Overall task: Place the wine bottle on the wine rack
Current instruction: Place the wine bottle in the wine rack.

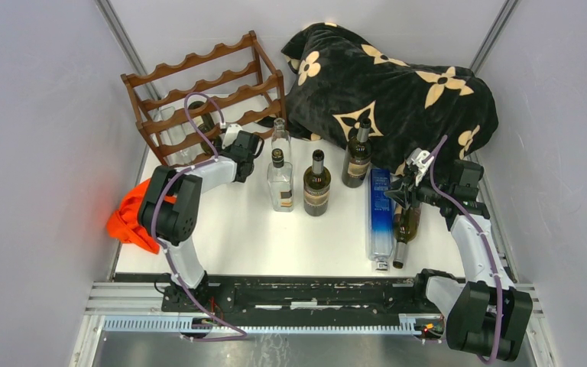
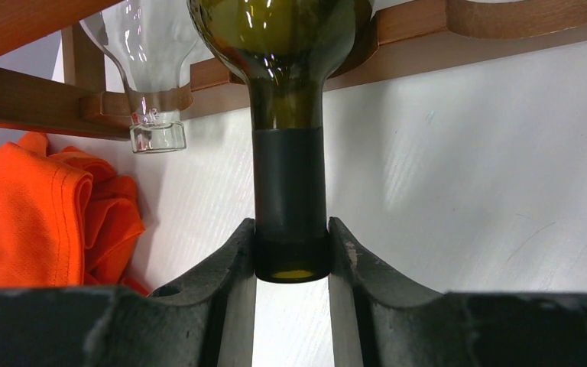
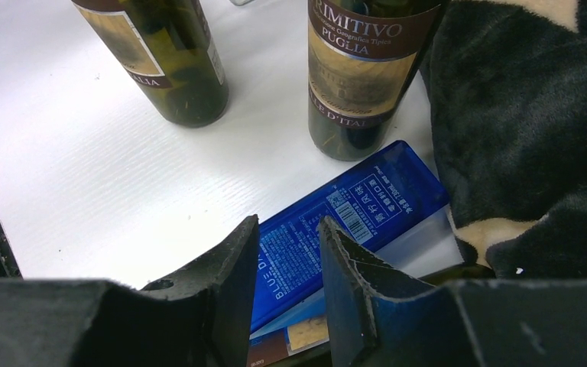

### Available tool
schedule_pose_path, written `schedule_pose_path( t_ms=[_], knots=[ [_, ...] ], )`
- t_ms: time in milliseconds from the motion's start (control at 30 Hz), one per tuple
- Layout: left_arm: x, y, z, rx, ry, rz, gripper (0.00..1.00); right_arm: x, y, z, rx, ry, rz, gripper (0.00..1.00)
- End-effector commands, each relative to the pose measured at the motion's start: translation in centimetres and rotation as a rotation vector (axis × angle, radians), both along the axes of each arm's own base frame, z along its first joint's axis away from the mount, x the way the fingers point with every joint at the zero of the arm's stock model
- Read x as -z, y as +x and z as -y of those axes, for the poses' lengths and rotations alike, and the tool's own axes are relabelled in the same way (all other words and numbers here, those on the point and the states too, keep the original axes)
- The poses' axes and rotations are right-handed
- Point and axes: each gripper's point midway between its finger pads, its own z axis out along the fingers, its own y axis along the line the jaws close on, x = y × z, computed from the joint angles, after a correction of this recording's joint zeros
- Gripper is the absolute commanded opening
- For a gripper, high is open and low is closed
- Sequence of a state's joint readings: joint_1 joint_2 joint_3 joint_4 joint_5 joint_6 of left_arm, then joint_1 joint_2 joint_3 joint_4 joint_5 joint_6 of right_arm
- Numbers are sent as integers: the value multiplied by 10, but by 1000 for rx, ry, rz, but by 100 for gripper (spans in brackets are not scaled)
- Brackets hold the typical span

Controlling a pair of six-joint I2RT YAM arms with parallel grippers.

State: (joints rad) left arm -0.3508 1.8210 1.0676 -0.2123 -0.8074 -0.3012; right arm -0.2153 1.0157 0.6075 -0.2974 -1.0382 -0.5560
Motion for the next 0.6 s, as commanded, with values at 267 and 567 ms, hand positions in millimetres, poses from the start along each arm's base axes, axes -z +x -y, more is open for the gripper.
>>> schedule_pose_path(
  t_ms=[267,567],
  knots=[
    [15,7,-5,51,36,-106,2,-20,10,-2,-25,-21,74,41],
    [-5,22,-10,22,42,-65,3,-21,9,-3,-32,-23,78,41]
  ],
)
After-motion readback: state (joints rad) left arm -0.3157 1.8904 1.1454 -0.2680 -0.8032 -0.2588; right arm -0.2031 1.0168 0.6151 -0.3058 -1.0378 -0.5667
